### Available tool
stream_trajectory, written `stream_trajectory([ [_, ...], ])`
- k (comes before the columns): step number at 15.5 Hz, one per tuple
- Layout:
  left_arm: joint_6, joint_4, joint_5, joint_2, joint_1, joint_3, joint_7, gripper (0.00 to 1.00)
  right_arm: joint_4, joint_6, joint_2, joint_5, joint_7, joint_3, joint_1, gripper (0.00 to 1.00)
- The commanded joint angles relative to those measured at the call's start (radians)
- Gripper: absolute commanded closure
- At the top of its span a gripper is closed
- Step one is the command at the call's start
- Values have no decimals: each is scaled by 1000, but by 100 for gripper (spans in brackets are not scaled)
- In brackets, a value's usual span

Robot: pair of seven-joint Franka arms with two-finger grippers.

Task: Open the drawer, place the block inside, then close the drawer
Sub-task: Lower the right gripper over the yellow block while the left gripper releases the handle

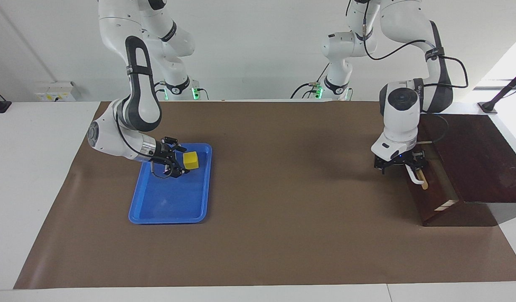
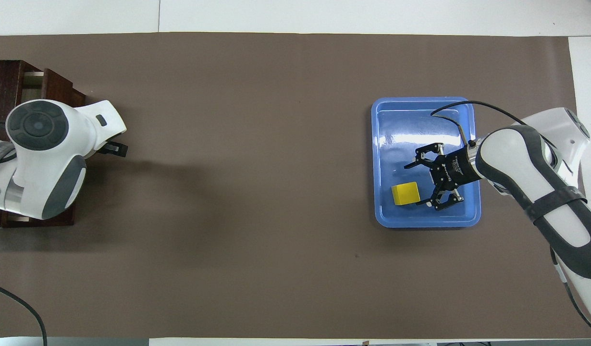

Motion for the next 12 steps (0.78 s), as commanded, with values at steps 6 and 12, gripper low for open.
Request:
stream_trajectory([
  [6,-85,21,-114,-2,-169,4,-161,0,-8,-34,1,30,-79,7,-21,0],
  [12,-281,182,-242,3,-167,8,-168,0,-30,-52,-6,30,-106,7,-51,0],
])
